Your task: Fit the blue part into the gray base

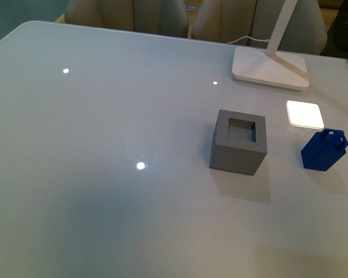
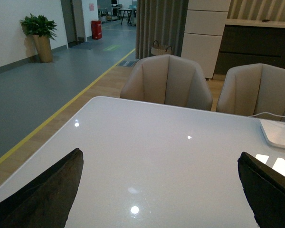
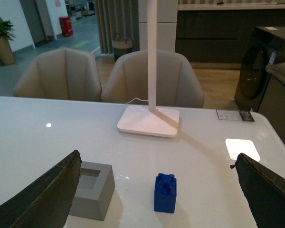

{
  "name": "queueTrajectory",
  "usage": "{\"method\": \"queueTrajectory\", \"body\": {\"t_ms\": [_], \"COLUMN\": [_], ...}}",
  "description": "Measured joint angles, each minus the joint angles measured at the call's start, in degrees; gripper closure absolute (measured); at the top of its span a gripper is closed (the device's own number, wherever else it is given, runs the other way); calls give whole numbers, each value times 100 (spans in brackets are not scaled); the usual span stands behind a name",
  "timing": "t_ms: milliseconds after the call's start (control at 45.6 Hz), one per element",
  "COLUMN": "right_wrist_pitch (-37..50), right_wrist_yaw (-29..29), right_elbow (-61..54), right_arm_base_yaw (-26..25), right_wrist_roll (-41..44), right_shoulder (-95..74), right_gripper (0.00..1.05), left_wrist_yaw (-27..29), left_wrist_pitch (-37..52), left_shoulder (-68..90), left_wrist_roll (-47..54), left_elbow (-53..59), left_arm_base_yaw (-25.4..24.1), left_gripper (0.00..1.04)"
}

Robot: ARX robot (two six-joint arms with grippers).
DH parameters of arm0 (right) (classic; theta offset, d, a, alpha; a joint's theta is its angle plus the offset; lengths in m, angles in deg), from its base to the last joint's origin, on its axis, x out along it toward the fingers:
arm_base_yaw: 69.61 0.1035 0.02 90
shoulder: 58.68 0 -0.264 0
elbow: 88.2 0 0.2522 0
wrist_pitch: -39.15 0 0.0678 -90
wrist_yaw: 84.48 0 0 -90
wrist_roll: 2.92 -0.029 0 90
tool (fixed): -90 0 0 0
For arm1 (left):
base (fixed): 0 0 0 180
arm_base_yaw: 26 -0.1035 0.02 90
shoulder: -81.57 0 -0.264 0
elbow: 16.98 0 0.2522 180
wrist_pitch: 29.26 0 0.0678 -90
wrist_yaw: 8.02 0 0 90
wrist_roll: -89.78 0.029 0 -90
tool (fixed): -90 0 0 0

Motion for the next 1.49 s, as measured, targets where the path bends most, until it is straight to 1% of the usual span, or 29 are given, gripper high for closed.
{"method": "queueTrajectory", "body": {"t_ms": [768, 790, 812, 856, 900, 944, 1032, 1076, 1141, 1251, 1273, 1383, 1493], "right_wrist_pitch": [0, -13, -271, -992, -1261, -1161, -520, -205, 225, 645, 686, 584, 319], "right_wrist_yaw": [0, -28, -251, -787, -892, -863, -691, -516, -431, 107, 258, 358, 341], "right_elbow": [0, 2, 81, 409, 647, 820, 1176, 1375, 1620, 2297, 2485, 3239, 3974], "right_arm_base_yaw": [0, 4, 66, 225, 227, 186, 48, -42, -85, -212, -240, -269, -282], "right_wrist_roll": [0, -7, -70, -214, -315, -393, -501, -542, -533, -529, -529, -472, -402], "right_shoulder": [2, -11, -131, -645, -1261, -1871, -3093, -3698, -4496, -6398, -6863, -8397, -9527], "right_gripper": [9, 9, 9, 9, 9, 9, 9, 9, 9, 9, 9, 9, 9], "left_wrist_yaw": [0, -2, 0, 2, 2, -2, -2, 0, 0, 0, 0, 0, 0], "left_wrist_pitch": [0, 0, 0, 0, 0, 0, 0, 0, 0, 0, 0, 0, 0], "left_shoulder": [0, 0, 0, 0, 0, 0, 0, 0, 0, 0, 0, 0, 0], "left_wrist_roll": [0, 0, 0, 0, 0, 0, 0, 0, 0, 0, 0, 0, 0], "left_elbow": [-2, 0, 0, 0, 0, -2, 0, 0, 0, 0, -2, 0, 0], "left_arm_base_yaw": [0, 0, 0, 0, 0, 0, 0, 0, 0, 0, 0, 0, 0], "left_gripper": [7, 7, 7, 7, 7, 7, 7, 7, 7, 7, 7, 7, 7]}}
